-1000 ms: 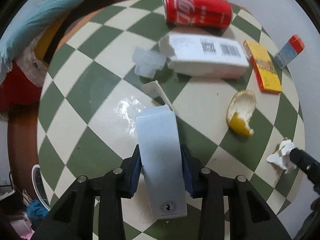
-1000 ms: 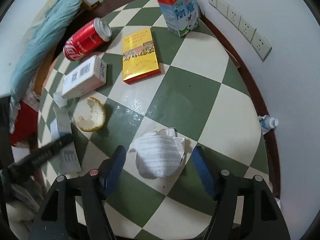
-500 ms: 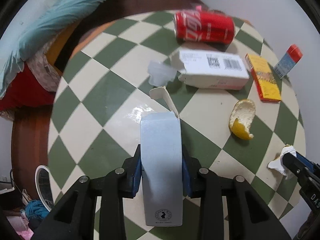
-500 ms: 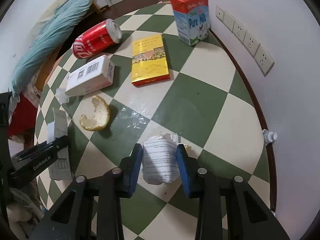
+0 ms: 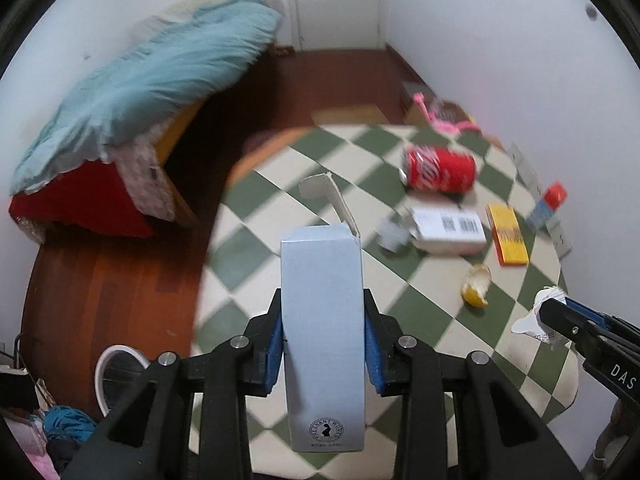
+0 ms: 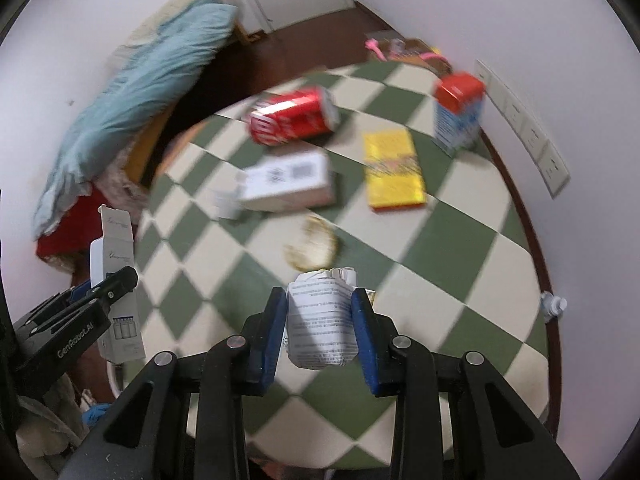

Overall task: Collect trash
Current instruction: 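Carry the tissue and white box to the bin and release both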

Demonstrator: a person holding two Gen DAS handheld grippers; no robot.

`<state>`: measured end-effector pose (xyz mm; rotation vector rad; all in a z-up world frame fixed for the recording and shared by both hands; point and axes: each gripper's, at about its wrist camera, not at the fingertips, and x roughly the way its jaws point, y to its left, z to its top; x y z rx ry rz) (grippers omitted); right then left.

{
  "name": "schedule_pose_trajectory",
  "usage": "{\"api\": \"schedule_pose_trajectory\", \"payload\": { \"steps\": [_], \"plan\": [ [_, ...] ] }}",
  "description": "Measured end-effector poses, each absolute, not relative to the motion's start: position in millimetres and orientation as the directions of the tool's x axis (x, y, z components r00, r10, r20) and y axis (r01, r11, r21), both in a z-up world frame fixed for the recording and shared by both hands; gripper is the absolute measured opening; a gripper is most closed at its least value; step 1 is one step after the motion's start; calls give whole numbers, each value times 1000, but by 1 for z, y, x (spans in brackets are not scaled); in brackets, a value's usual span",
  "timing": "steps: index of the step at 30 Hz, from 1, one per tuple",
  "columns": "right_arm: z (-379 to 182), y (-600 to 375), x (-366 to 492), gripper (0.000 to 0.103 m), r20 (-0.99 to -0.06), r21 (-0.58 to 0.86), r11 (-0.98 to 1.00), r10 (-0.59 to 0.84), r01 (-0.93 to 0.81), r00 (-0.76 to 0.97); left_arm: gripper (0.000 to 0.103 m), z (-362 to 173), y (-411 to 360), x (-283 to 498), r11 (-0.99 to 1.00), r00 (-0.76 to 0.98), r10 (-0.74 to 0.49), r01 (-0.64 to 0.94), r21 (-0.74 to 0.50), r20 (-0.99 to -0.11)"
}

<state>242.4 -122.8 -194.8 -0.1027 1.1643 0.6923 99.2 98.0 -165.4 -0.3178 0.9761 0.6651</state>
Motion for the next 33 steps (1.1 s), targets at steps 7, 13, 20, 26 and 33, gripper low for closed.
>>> {"api": "schedule_pose_trajectory", "payload": {
  "steps": [7,13,20,26,33],
  "plan": [
    [-140,-63,195,35,-810,317,686,555,-655,190,30,-120,150,25,690,396,468,-722,48,-790],
    [-116,18,131,35,-775,352,554,624,-755,96,30,-115,206,-63,576,321,536,-815,60,-781],
    [-152,126,32,35,-797,387,408,599,-827,-78,30,-178,274,-185,379,145,499,-923,64,-855],
    [-225,209,-59,35,-858,390,319,466,-864,-215,30,-259,317,-269,227,96,324,-974,-22,-941],
    [-322,282,-136,35,-914,372,270,273,-888,-300,41,-334,340,-325,89,173,137,-983,-162,-975]
  ]
}}
